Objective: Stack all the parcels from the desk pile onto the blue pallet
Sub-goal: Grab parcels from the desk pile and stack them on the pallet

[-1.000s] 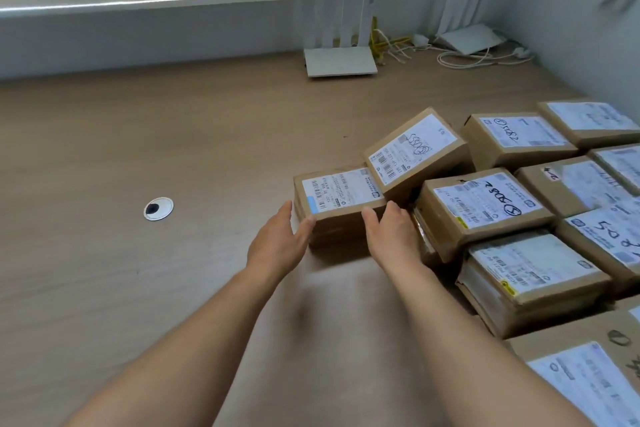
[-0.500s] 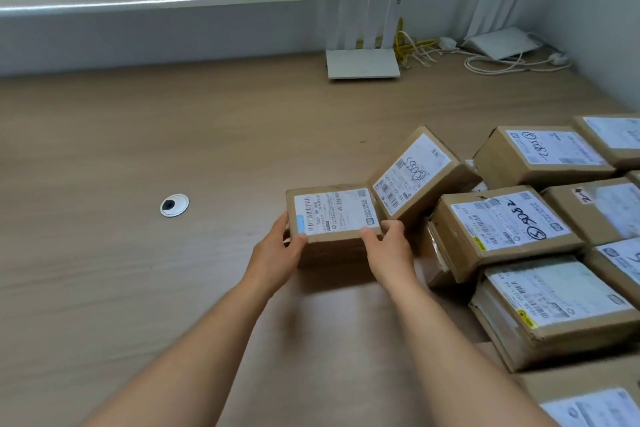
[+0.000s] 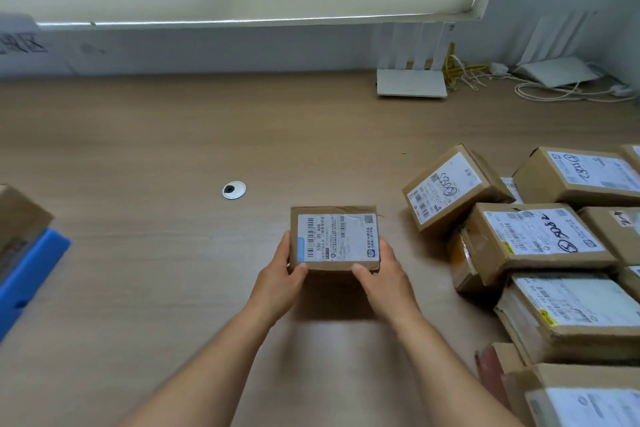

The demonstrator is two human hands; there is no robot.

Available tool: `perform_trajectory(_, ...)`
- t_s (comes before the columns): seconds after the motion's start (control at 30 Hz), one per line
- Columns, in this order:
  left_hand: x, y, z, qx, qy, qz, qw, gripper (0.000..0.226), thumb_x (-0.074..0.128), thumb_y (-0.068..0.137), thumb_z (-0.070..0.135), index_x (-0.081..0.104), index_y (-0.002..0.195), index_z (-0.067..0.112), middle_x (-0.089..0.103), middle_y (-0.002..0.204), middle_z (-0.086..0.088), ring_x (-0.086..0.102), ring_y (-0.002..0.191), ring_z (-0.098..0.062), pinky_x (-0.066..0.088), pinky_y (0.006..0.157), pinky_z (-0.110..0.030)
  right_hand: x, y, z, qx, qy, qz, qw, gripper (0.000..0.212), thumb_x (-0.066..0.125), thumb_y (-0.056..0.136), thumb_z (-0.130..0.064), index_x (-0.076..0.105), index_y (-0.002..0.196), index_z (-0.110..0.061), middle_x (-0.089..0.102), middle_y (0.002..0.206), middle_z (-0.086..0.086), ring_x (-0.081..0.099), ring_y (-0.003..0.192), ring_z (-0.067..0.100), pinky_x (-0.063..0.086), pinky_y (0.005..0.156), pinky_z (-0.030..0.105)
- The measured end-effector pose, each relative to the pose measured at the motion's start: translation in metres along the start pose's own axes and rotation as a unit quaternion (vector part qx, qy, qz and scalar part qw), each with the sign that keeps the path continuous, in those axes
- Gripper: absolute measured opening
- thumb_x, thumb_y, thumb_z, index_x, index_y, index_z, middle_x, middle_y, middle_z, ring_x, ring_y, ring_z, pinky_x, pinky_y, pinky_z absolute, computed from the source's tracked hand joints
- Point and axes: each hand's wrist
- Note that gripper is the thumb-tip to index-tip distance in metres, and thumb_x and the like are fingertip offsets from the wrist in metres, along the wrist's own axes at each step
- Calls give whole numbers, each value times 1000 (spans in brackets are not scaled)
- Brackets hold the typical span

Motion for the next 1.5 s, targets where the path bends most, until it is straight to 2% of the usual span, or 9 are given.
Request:
perform_trajectory(0.17,-24,-37,-13,-14,-16,45,999,67,51,91,21,20,144,47,58,124,17,57,106,-7,45,93,-30,14,-23,-11,-69,-43,-28,996,77,61,88,-31,16,150,-25,43,142,0,42,127,16,38,106,34)
perform_trajectory(0.43,-79,-113,-19,22,-65,102,992,68,57,90,18,24,123,67,57,107,37,57,97,14,44,86,-15,27,-82,-49,-186,-66,-27,980,76,60,87,-37,17,149,-29,44,142,-5,46,123,14,41,101,35)
perform_trajectory(0.63,-128,-176,-42,24,-75,166,983,65,60,91,23,26,140,51,58,116,25,57,104,7,42,89,-18,60,-140,-83,-257,-57,-17,965,75,61,85,-42,21,148,-32,48,138,-11,50,118,13,45,96,37)
perform_trajectory(0.93,-199,-284,-98,19,-59,264,963,58,57,92,35,24,137,52,49,116,29,50,104,7,39,87,-17,137,-230,-136,-340,-12,-44,939,72,56,80,-51,32,145,-31,54,132,-8,52,116,13,45,97,34)
perform_trajectory(1.03,-225,-313,-114,22,-64,296,953,53,55,92,35,24,130,55,47,114,32,48,105,7,38,88,-15,166,-257,-152,-362,16,-59,930,67,62,86,-41,33,145,-30,54,130,-4,55,112,13,50,94,37)
perform_trajectory(1.17,-258,-351,-143,14,-56,335,941,56,54,92,39,24,139,48,43,122,27,37,113,4,36,96,-26,207,-294,-171,-385,30,-84,918,65,63,87,-36,33,145,-27,54,130,-1,56,111,14,52,92,35)
perform_trajectory(1.3,-289,-388,-177,2,-72,365,928,52,55,91,38,25,131,54,49,120,25,45,114,1,34,93,-21,249,-329,-190,-410,48,-107,905,65,65,86,-33,36,144,-26,55,130,0,57,111,15,52,91,37)
perform_trajectory(1.43,-320,-422,-207,-7,-80,410,908,50,56,92,35,35,137,44,51,115,26,47,105,6,34,86,-8,292,-360,-204,-421,51,-141,894,68,64,85,-36,33,145,-27,54,133,-1,57,112,12,52,92,38)
perform_trajectory(1.5,-334,-436,-221,-12,-94,428,899,47,55,92,35,37,134,46,51,113,30,47,105,8,36,90,-12,311,-373,-210,-430,40,-163,887,70,64,85,-35,31,146,-28,52,135,-2,55,111,9,52,92,36)
Point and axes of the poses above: each hand's wrist, its own y-axis towards the middle knuckle, its own x-axis out of the palm, z = x × y
